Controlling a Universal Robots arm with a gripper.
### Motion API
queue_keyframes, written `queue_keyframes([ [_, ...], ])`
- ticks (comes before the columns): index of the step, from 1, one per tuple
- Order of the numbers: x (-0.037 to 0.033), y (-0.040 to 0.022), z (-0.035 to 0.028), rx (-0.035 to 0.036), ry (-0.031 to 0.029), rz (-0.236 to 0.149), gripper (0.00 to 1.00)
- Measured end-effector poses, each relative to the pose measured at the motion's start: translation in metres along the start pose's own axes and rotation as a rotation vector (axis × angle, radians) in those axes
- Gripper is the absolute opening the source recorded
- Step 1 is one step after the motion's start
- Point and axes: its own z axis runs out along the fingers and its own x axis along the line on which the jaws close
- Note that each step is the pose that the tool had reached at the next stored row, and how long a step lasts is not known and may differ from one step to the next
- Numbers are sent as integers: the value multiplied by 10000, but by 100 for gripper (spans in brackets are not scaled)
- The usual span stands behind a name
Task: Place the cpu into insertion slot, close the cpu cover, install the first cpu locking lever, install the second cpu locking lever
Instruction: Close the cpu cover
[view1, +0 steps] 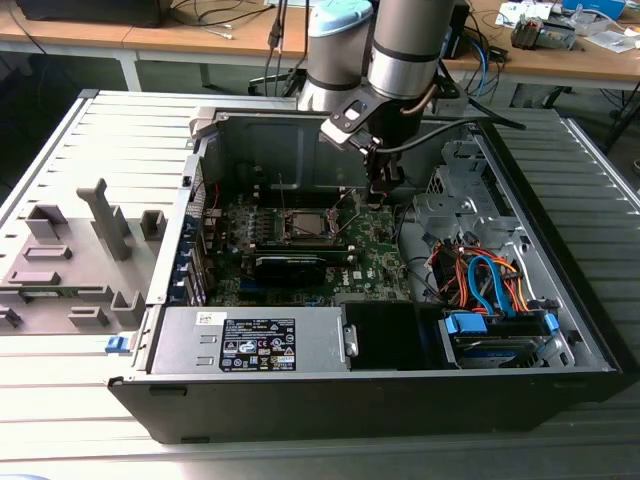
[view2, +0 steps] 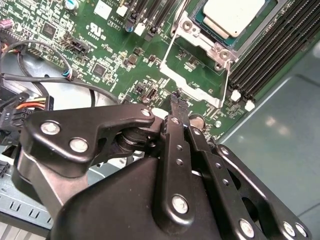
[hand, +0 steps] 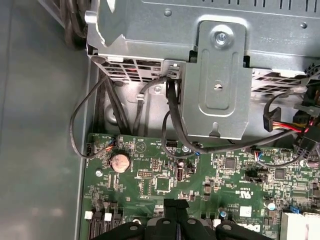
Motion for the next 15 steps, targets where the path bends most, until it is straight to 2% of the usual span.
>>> queue_keyframes([
  [7, 9, 2, 94, 0, 1, 0, 11],
  [10, 53, -9, 121, 0, 0, 1, 11],
  [12, 101, -29, 127, 1, -1, 1, 11],
  [15, 109, -78, 135, 0, 0, 0, 11],
])
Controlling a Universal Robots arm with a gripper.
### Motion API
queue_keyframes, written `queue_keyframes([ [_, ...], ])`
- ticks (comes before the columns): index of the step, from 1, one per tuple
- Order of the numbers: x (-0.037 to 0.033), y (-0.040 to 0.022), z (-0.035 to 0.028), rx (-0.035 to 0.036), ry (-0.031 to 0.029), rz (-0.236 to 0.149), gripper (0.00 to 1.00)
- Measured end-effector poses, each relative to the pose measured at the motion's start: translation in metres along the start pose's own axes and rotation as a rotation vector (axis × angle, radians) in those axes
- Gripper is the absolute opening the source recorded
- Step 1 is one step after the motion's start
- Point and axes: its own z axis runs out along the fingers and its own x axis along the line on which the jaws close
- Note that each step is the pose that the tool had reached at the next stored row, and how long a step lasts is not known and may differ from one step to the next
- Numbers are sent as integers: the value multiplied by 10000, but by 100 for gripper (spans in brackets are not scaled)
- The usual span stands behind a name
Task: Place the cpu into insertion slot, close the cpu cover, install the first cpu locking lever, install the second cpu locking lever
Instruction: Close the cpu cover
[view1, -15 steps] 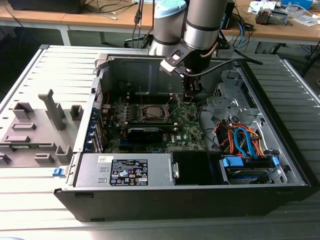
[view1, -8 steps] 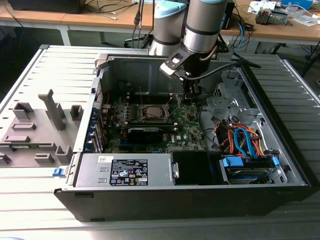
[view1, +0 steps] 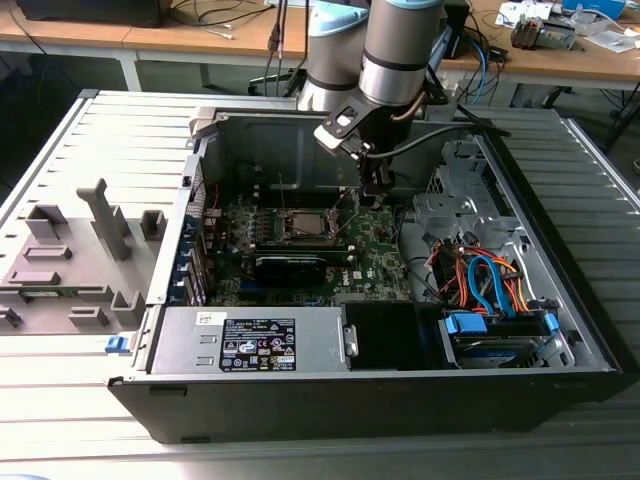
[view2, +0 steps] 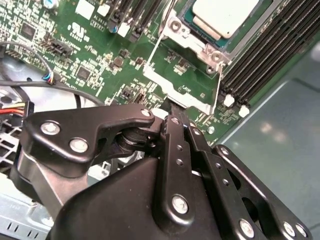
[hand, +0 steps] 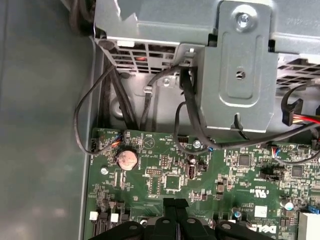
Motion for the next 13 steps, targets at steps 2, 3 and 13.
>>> queue_keyframes([
  [2, 3, -40, 3, 0, 0, 2, 11],
  [3, 4, -51, 3, 1, 0, 1, 11],
  [13, 7, -79, 18, 167, -14, -5, 11],
])
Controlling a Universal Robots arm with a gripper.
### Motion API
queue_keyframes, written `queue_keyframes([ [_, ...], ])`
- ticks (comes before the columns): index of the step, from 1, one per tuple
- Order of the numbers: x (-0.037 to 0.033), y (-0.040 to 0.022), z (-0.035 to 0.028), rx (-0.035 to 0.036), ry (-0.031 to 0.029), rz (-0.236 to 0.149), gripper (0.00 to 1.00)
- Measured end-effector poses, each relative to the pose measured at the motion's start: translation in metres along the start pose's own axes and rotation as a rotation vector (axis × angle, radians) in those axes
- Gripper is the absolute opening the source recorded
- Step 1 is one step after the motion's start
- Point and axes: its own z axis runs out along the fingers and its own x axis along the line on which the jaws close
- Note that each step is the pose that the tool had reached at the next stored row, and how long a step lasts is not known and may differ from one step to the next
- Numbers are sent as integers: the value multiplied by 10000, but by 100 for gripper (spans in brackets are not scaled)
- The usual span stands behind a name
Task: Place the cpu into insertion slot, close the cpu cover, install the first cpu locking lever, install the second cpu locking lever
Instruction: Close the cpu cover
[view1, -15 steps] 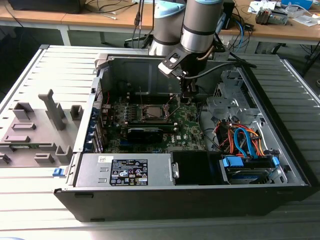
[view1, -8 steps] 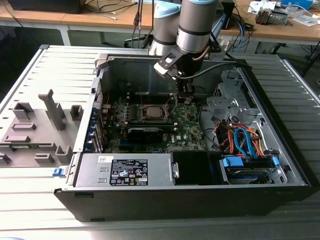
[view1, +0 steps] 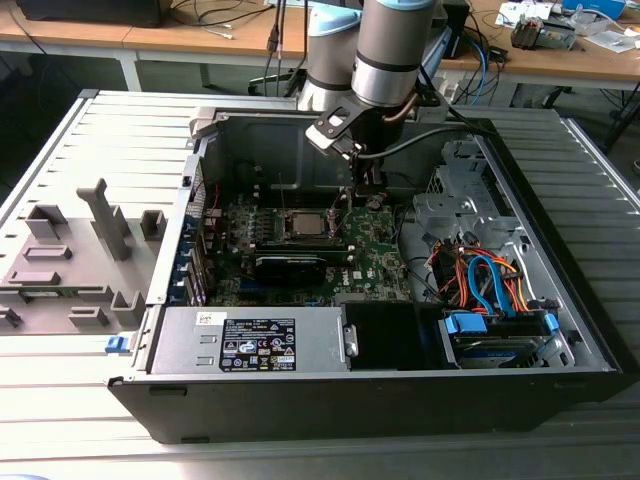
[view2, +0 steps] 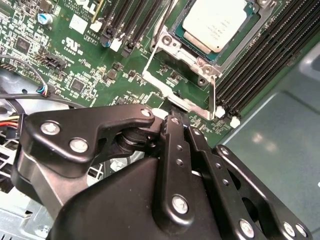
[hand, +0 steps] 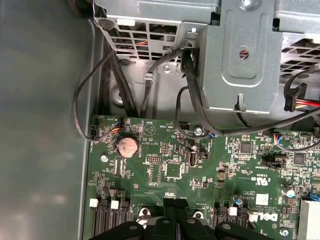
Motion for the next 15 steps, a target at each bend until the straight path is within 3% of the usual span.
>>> queue_keyframes([
  [2, 2, -17, 2, 0, 2, -1, 11],
  [7, 12, -145, 8, 0, 4, -1, 11],
  [15, 23, -264, 42, -1, 12, -1, 11],
])
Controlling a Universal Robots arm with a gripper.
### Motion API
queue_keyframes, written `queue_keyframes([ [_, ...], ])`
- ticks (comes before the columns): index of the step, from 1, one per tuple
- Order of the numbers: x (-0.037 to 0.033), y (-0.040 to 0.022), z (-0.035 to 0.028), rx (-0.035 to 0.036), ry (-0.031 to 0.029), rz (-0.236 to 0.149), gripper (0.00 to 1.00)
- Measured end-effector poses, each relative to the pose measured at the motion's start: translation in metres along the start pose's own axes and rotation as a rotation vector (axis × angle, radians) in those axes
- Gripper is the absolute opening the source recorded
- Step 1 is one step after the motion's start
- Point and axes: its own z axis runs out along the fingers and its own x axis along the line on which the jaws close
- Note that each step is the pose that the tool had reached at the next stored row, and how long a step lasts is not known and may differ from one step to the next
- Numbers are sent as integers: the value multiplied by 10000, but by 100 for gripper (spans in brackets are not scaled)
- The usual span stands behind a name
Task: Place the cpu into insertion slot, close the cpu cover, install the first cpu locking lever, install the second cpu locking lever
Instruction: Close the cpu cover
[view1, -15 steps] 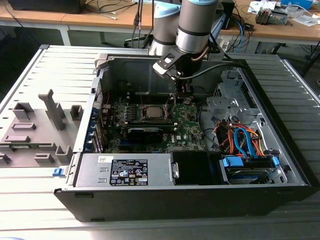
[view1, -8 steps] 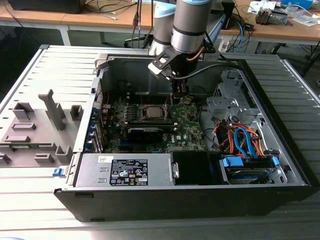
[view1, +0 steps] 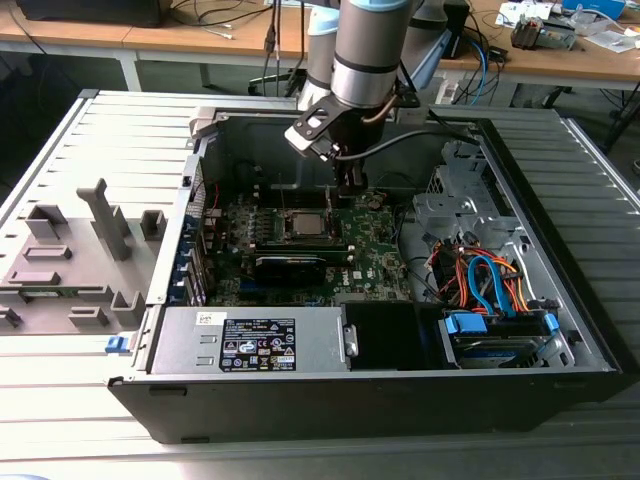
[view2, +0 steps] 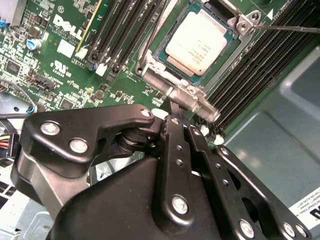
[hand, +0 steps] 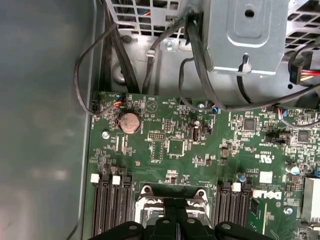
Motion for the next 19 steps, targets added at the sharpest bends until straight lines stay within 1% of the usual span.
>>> queue_keyframes([
  [4, 5, -49, 22, 0, 4, 1, 11],
  [8, 12, -122, 54, -1, 8, -1, 11],
  [10, 17, -169, 75, -1, 11, 1, 11],
  [11, 18, -181, 84, 0, 11, 1, 11],
  [15, 25, -237, 146, -1, 13, -7, 11],
  [17, 31, -298, 199, -2, 14, -12, 11],
  [19, 36, -340, 228, -2, 18, -20, 11],
])
